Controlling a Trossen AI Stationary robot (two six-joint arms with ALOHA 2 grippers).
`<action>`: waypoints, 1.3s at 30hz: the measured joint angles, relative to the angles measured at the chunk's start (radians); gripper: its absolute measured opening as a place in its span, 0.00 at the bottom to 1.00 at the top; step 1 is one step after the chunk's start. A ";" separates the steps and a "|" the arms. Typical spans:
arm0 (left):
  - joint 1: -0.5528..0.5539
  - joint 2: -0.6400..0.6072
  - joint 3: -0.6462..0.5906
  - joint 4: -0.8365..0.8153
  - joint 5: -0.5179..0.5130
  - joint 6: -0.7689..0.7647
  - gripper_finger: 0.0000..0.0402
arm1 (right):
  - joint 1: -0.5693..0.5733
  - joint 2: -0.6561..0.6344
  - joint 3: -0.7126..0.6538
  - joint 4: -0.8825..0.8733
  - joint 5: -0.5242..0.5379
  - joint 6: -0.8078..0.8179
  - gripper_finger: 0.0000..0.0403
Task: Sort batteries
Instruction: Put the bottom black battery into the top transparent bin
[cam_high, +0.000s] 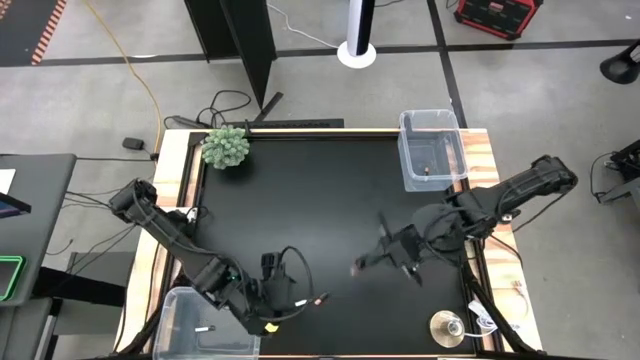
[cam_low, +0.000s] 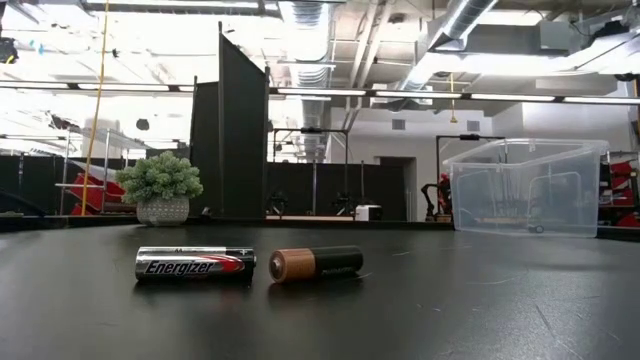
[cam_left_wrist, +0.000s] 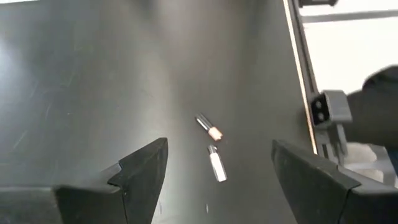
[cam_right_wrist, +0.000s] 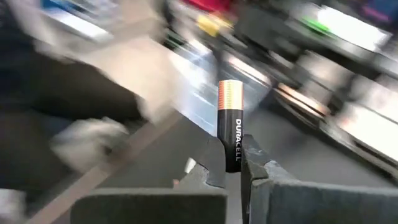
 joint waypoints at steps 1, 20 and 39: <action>0.009 0.000 -0.007 0.011 -0.002 -0.010 0.70 | 0.010 -0.017 -0.012 -0.022 0.086 0.007 0.02; 0.148 0.002 -0.221 0.065 0.105 -0.129 0.70 | -0.054 -0.201 -0.044 -0.991 1.007 1.045 0.02; 0.224 0.053 -0.263 0.209 0.183 -0.055 0.70 | -0.650 -0.008 -0.043 -1.026 0.906 1.092 0.17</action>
